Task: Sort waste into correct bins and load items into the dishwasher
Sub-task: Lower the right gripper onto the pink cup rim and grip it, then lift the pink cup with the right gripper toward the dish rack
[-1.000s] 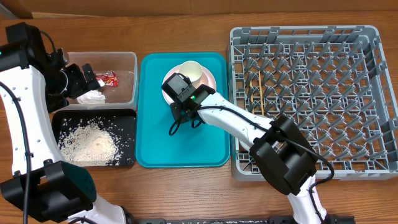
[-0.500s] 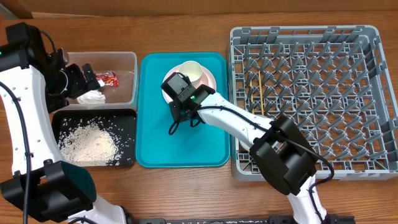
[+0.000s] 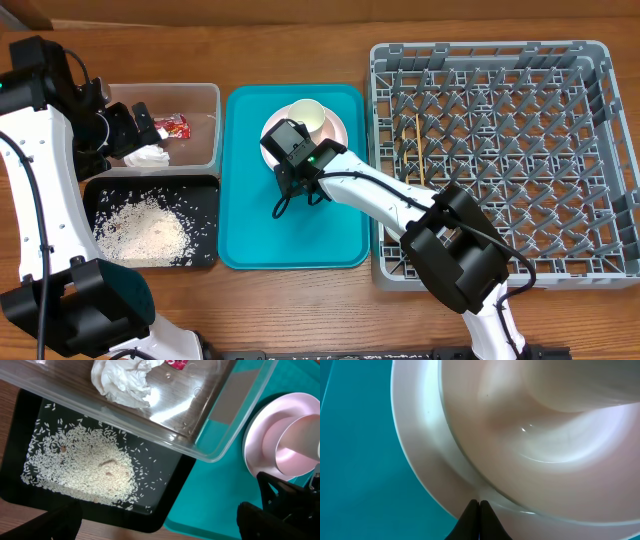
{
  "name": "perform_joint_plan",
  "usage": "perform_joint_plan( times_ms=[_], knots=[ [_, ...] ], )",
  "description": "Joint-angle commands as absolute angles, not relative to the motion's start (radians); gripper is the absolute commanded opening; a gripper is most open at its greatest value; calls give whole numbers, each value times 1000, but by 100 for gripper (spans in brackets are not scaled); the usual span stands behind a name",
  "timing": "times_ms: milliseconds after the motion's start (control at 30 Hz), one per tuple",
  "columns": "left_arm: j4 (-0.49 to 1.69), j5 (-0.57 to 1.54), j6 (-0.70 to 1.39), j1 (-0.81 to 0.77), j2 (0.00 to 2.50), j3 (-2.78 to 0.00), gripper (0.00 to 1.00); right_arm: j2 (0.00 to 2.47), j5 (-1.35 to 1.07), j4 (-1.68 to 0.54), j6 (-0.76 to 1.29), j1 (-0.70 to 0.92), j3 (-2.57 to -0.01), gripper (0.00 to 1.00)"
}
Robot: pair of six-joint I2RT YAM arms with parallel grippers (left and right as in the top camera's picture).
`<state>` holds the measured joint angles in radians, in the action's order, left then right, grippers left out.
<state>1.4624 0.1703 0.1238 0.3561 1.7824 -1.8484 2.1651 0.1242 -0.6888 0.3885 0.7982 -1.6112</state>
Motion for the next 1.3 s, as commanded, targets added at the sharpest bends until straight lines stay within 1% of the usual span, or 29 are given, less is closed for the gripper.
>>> perform_joint_plan(
  times_ms=[0, 333, 433, 633, 900, 1000, 1100, 1167, 1200, 1233, 1267],
  knots=[
    [1461, 165, 127, 360, 1778, -1865, 100, 2170, 138, -683, 394, 797, -1597, 4],
    [1461, 165, 127, 359, 1778, -1865, 100, 2170, -2, -756, 403, 797, -1597, 4],
    [1461, 165, 127, 359, 1778, -1865, 100, 2168, -6, -794, 440, 799, -1597, 4],
    [1461, 165, 127, 359, 1778, -1865, 100, 2153, -6, -833, 442, 825, -1598, 4],
    [1461, 165, 128, 359, 1778, -1865, 100, 2060, -6, -865, 442, 866, -1598, 4],
    [1461, 165, 128, 359, 1778, -1865, 100, 1982, -6, -878, 441, 868, -1599, 6],
    [1461, 165, 127, 359, 1778, -1865, 100, 1909, -6, -878, 438, 868, -1599, 13],
    [1461, 165, 128, 359, 1778, -1865, 100, 1860, -6, -878, 411, 866, -1599, 20],
    [1461, 165, 127, 359, 1778, -1865, 100, 1841, -6, -879, 392, 866, -1601, 27],
    [1461, 165, 127, 359, 1778, -1865, 100, 1811, -2, -877, 356, 866, -1608, 39],
    [1461, 165, 127, 359, 1778, -1865, 100, 1804, -1, -871, 331, 864, -1614, 43]
  ],
)
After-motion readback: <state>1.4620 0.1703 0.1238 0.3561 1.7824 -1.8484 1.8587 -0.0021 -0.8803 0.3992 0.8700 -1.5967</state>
